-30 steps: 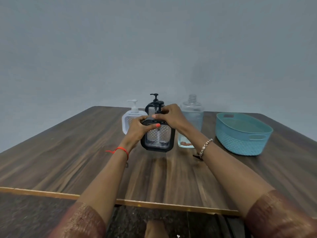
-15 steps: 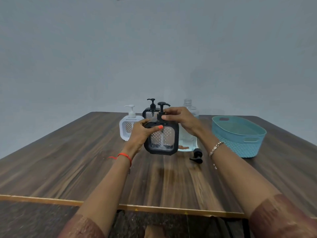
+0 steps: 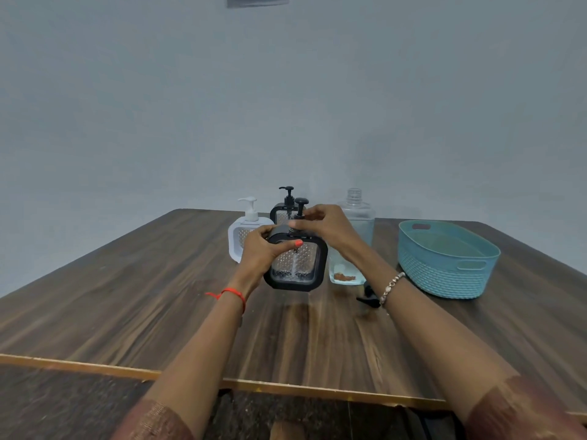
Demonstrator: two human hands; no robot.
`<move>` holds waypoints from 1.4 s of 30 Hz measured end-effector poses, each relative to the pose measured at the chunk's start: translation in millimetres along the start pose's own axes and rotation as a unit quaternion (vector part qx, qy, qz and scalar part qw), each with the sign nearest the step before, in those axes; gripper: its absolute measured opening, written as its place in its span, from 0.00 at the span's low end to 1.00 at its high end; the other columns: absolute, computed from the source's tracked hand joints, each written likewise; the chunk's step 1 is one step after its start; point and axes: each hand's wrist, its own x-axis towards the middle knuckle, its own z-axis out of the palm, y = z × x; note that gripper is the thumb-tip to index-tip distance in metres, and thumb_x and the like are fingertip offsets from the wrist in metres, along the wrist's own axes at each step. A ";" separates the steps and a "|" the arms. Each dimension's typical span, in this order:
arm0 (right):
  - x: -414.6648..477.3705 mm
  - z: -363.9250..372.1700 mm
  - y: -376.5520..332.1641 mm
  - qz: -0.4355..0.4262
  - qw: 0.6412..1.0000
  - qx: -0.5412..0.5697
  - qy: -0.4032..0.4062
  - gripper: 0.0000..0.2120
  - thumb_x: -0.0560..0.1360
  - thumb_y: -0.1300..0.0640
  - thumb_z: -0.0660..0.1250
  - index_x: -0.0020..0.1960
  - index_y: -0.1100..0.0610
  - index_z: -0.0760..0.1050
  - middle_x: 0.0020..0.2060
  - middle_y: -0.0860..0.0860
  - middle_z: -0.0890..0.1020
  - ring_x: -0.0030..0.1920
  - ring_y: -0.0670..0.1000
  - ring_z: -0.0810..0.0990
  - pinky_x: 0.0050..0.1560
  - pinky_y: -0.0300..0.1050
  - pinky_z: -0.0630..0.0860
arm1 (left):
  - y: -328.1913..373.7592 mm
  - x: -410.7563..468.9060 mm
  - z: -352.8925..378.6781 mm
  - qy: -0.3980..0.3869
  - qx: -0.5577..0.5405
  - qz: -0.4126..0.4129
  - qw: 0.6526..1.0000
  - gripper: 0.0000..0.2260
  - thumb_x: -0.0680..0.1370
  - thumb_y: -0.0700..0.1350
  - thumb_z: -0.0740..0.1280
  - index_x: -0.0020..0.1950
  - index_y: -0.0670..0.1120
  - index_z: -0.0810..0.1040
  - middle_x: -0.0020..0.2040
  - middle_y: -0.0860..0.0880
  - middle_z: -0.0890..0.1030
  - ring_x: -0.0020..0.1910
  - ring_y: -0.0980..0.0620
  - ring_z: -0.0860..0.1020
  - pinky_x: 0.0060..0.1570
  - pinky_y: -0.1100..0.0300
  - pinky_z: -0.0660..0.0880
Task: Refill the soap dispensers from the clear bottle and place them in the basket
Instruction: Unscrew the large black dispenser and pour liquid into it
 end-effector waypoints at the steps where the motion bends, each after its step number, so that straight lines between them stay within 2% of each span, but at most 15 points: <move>1: 0.2 2.3 -0.2 -0.008 0.999 -0.043 0.020 0.20 0.65 0.52 0.77 0.50 0.63 0.78 0.37 0.50 0.78 0.37 0.45 0.76 0.39 0.37 0.71 | 0.0 -0.3 -0.1 0.000 0.000 0.000 1.000 0.16 0.63 0.39 0.79 0.47 0.43 0.79 0.41 0.48 0.83 0.40 0.53 0.81 0.43 0.63 0.77; 3: 0.5 3.9 -2.7 -0.017 0.996 -0.074 0.036 0.19 0.64 0.52 0.77 0.48 0.62 0.78 0.33 0.48 0.75 0.33 0.43 0.72 0.35 0.34 0.68 | -1.5 -0.3 -0.9 0.001 0.000 -0.002 1.000 0.17 0.62 0.39 0.79 0.48 0.41 0.80 0.42 0.47 0.83 0.40 0.52 0.81 0.44 0.62 0.77; 5: 0.8 1.4 -7.1 -0.008 0.999 -0.051 0.017 0.15 0.67 0.60 0.75 0.51 0.63 0.79 0.39 0.52 0.79 0.36 0.44 0.75 0.35 0.31 0.69 | -3.9 0.1 -2.7 0.006 -0.003 -0.009 1.000 0.18 0.62 0.40 0.79 0.49 0.40 0.80 0.42 0.47 0.84 0.40 0.52 0.81 0.43 0.61 0.77; 7: 0.5 -1.1 -9.6 -0.001 1.000 -0.017 0.005 0.12 0.70 0.66 0.69 0.53 0.65 0.78 0.46 0.57 0.81 0.41 0.46 0.77 0.40 0.29 0.72 | -5.3 -0.5 -4.7 0.006 -0.006 -0.011 1.000 0.17 0.62 0.40 0.79 0.48 0.40 0.81 0.41 0.47 0.84 0.39 0.52 0.81 0.42 0.61 0.76; 9: 0.0 0.3 -10.9 0.000 1.000 -0.015 0.005 0.12 0.70 0.62 0.70 0.52 0.64 0.79 0.47 0.57 0.82 0.45 0.49 0.78 0.45 0.35 0.72 | -5.0 -1.0 -4.9 0.003 -0.003 -0.009 1.000 0.16 0.62 0.39 0.79 0.47 0.41 0.81 0.41 0.47 0.84 0.38 0.53 0.81 0.41 0.63 0.76; 12: 0.6 8.6 -7.3 0.010 0.996 -0.087 0.001 0.16 0.65 0.50 0.76 0.36 0.62 0.76 0.32 0.54 0.76 0.33 0.49 0.72 0.35 0.40 0.66 | -3.9 -2.2 -3.3 -0.001 -0.002 -0.006 1.000 0.14 0.63 0.39 0.79 0.45 0.44 0.80 0.40 0.48 0.83 0.37 0.56 0.81 0.39 0.66 0.77; 14: 0.3 13.1 -5.1 0.009 0.992 -0.123 0.016 0.19 0.64 0.49 0.77 0.31 0.60 0.70 0.27 0.54 0.69 0.29 0.49 0.66 0.33 0.43 0.61 | -4.4 -2.9 -2.9 -0.004 0.001 -0.004 1.000 0.16 0.63 0.39 0.79 0.47 0.42 0.80 0.41 0.47 0.83 0.38 0.54 0.81 0.40 0.65 0.77; 16: 0.3 12.0 -6.6 0.013 0.995 -0.102 0.016 0.16 0.65 0.52 0.76 0.34 0.63 0.74 0.29 0.55 0.73 0.31 0.51 0.70 0.36 0.43 0.65 | -5.9 -3.8 -3.2 -0.007 0.000 -0.004 1.000 0.16 0.63 0.39 0.79 0.48 0.41 0.79 0.40 0.48 0.83 0.38 0.54 0.81 0.40 0.65 0.76; 18: -1.5 6.9 -13.9 0.025 0.999 -0.040 0.001 0.10 0.69 0.58 0.73 0.44 0.64 0.80 0.35 0.53 0.79 0.37 0.49 0.76 0.39 0.39 0.69 | -7.0 -4.2 -4.8 -0.007 -0.005 -0.011 1.000 0.16 0.63 0.39 0.78 0.48 0.42 0.79 0.39 0.49 0.83 0.37 0.56 0.81 0.39 0.66 0.76; 21: -3.9 -5.3 -27.7 0.035 0.998 0.052 0.013 0.11 0.72 0.65 0.69 0.54 0.64 0.78 0.46 0.52 0.80 0.44 0.46 0.76 0.37 0.34 0.68 | -11.1 -4.4 -9.4 -0.001 -0.019 -0.028 0.999 0.13 0.63 0.38 0.78 0.45 0.44 0.80 0.39 0.50 0.83 0.37 0.57 0.81 0.40 0.66 0.76; 26: -7.2 -23.0 -25.5 -0.061 0.985 0.125 0.098 0.13 0.71 0.67 0.70 0.55 0.60 0.78 0.44 0.51 0.80 0.42 0.44 0.78 0.37 0.31 0.73 | -18.9 -3.1 -17.1 0.042 -0.040 -0.044 0.997 0.15 0.65 0.37 0.77 0.48 0.43 0.79 0.41 0.50 0.82 0.38 0.56 0.80 0.34 0.70 0.75; 31: -20.3 -23.1 14.9 -0.132 0.990 -0.044 0.036 0.16 0.64 0.69 0.74 0.48 0.53 0.80 0.51 0.53 0.79 0.52 0.50 0.78 0.52 0.40 0.77 | -20.6 1.3 -16.9 0.075 -0.069 -0.042 0.994 0.18 0.69 0.37 0.74 0.56 0.41 0.74 0.47 0.48 0.80 0.44 0.52 0.79 0.41 0.66 0.75; 34: -27.3 -10.8 53.1 -0.197 0.961 -0.191 -0.034 0.14 0.65 0.71 0.72 0.50 0.63 0.81 0.47 0.59 0.79 0.47 0.50 0.76 0.49 0.29 0.70 | -22.0 5.2 -14.4 0.062 -0.084 -0.047 0.993 0.16 0.72 0.37 0.71 0.58 0.39 0.72 0.51 0.44 0.79 0.49 0.48 0.78 0.45 0.62 0.76; 39: -46.1 6.0 94.5 -0.176 0.923 -0.310 -0.146 0.19 0.67 0.73 0.64 0.56 0.63 0.77 0.52 0.58 0.74 0.51 0.56 0.76 0.53 0.49 0.75 | -26.8 9.3 -10.4 0.044 -0.095 -0.053 0.993 0.09 0.72 0.36 0.71 0.49 0.46 0.75 0.48 0.45 0.81 0.52 0.42 0.79 0.58 0.48 0.75; 42: -50.8 9.0 98.0 -0.160 0.919 -0.320 -0.169 0.21 0.67 0.73 0.61 0.58 0.62 0.76 0.54 0.56 0.72 0.53 0.56 0.75 0.54 0.52 0.75 | -28.5 8.9 -9.4 0.051 -0.086 -0.058 0.993 0.15 0.70 0.37 0.73 0.55 0.42 0.75 0.52 0.43 0.80 0.53 0.43 0.79 0.57 0.49 0.76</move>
